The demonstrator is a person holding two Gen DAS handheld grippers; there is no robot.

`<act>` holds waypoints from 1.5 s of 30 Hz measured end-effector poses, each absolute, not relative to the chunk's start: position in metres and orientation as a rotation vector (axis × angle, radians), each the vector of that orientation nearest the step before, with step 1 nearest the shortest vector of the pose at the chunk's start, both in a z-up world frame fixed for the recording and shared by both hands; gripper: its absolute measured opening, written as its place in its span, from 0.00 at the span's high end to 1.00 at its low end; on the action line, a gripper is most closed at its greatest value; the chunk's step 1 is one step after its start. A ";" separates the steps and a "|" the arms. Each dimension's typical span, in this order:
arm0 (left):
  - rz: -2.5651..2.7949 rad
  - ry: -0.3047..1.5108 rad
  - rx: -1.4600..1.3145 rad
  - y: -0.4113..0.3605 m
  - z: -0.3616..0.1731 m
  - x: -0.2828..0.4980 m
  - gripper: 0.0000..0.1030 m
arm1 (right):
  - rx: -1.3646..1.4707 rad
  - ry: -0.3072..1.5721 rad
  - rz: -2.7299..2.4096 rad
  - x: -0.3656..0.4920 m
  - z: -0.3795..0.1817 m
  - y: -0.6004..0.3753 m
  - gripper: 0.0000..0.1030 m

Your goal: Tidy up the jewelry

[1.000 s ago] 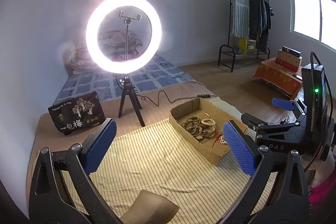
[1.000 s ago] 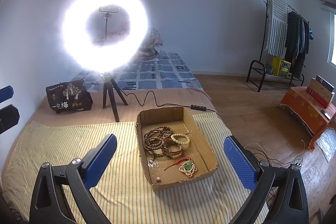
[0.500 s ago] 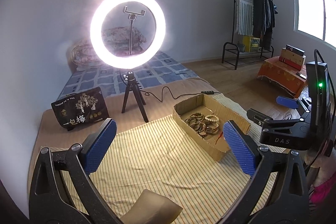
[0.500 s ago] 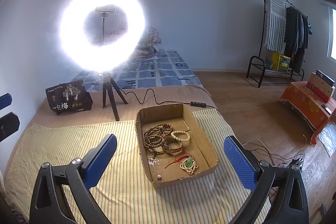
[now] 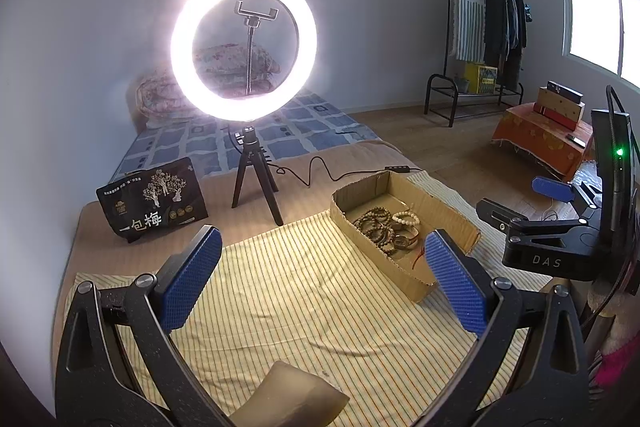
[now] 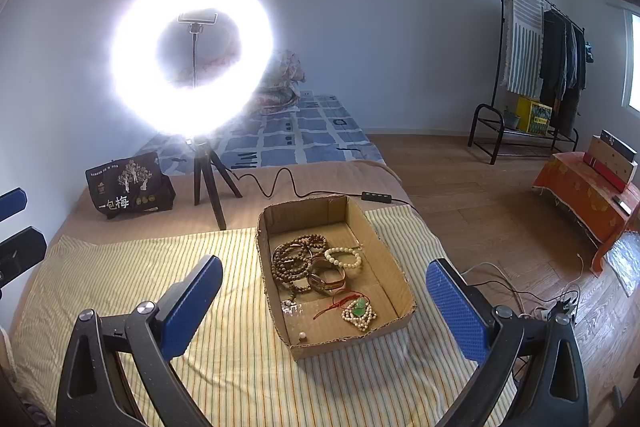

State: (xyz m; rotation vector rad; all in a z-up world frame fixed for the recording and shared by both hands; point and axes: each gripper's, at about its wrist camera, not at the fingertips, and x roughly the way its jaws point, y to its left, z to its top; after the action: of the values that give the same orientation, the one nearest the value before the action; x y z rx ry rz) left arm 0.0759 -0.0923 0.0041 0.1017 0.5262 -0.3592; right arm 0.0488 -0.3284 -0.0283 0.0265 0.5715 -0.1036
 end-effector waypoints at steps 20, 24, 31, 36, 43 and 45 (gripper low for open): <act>-0.362 0.527 0.099 -0.093 0.003 0.076 0.00 | 0.029 0.578 -0.106 0.049 -0.029 -0.328 0.00; -0.362 0.528 0.099 -0.093 0.003 0.076 0.00 | 0.029 0.581 -0.103 0.049 -0.031 -0.327 0.00; -0.361 0.528 0.098 -0.094 0.002 0.076 0.00 | 0.029 0.584 -0.100 0.048 -0.031 -0.327 0.00; -0.360 0.527 0.097 -0.094 0.003 0.075 0.00 | 0.031 0.587 -0.101 0.048 -0.031 -0.327 0.00; -0.360 0.529 0.098 -0.094 0.002 0.076 0.00 | 0.029 0.592 -0.104 0.049 -0.032 -0.326 0.00; -0.355 0.527 0.099 -0.093 0.002 0.076 0.00 | 0.028 0.595 -0.102 0.049 -0.033 -0.325 0.00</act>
State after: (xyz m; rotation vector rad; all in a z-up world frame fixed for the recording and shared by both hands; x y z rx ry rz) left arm 0.0759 -0.0934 0.0024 0.0991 0.5270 -0.3553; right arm 0.0486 -0.3255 -0.0325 0.0275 0.5951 -0.1025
